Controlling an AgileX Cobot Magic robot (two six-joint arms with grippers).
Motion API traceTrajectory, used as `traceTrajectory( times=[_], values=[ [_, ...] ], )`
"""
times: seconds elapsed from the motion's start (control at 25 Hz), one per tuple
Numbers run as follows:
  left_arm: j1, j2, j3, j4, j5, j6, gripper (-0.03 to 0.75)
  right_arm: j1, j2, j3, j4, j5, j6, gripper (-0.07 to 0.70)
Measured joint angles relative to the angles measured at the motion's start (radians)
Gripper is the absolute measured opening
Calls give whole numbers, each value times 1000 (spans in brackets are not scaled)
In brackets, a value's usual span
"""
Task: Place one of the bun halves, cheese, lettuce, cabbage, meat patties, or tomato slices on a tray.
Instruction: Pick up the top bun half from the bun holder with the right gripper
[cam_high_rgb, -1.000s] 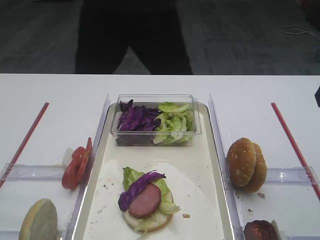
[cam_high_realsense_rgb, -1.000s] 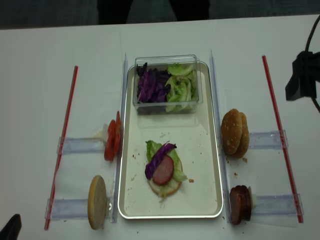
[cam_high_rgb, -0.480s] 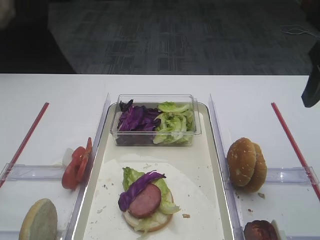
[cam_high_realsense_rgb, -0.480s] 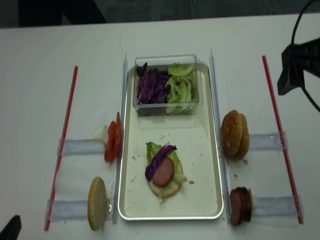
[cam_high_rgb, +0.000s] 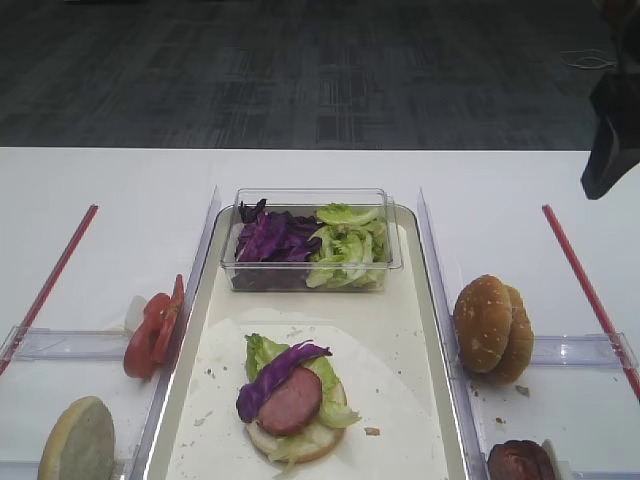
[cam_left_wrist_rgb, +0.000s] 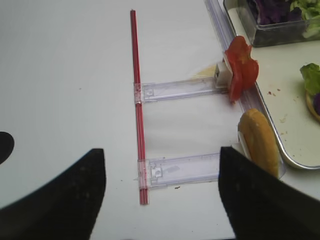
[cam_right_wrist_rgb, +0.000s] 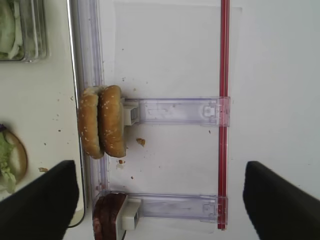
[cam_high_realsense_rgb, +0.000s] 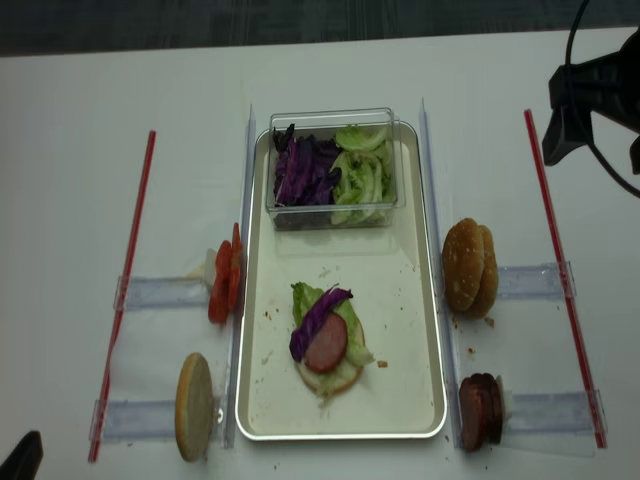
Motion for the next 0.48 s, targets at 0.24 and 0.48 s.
traceTrajectory(
  times=[0.24, 0.48],
  values=[
    [0, 0, 0, 0, 0, 0, 482, 0, 15, 0, 8, 0, -21, 657],
    [0, 0, 0, 0, 0, 0, 481, 0, 15, 0, 22, 0, -23, 657]
  ],
)
